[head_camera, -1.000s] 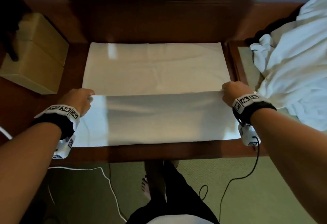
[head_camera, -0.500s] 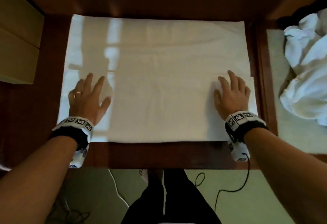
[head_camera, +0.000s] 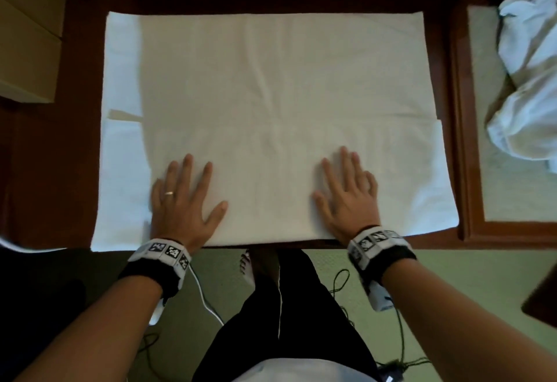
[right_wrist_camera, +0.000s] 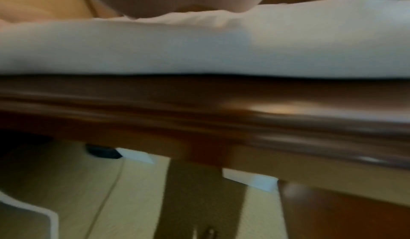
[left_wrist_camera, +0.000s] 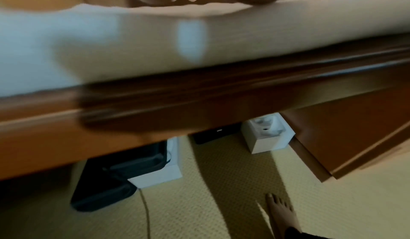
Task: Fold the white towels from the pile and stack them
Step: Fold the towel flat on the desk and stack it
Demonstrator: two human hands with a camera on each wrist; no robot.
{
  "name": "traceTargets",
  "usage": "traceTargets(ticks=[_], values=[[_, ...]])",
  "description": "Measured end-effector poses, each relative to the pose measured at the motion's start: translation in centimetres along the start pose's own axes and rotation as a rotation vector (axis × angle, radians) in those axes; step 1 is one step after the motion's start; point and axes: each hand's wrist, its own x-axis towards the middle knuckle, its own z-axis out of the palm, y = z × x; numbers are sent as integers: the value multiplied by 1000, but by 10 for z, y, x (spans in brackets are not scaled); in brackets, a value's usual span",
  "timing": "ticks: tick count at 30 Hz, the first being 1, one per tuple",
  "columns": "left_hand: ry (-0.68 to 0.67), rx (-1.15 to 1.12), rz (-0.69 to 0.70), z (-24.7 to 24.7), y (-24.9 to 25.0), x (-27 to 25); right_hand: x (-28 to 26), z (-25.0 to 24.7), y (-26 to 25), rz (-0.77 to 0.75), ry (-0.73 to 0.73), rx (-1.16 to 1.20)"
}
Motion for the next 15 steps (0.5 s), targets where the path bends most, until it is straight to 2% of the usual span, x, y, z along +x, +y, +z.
traceTargets(ticks=[1, 3, 6, 8, 12, 15], values=[[-9, 22, 34, 4, 7, 0, 1, 6, -21, -85, 3, -12], [-30, 40, 18, 12, 13, -5, -1, 17, -52, -206, -51, -43], [-19, 38, -29, 21, 8, -14, 1, 21, -45, -236, -89, -84], [-26, 34, -35, 23, 6, -19, 6, 14, -10, -171, -85, -111], [-3, 34, -42, 23, 9, -19, 23, -18, 88, 134, -87, -76], [40, 30, -71, 11, 20, -12, 32, -37, 119, 288, -78, -51]])
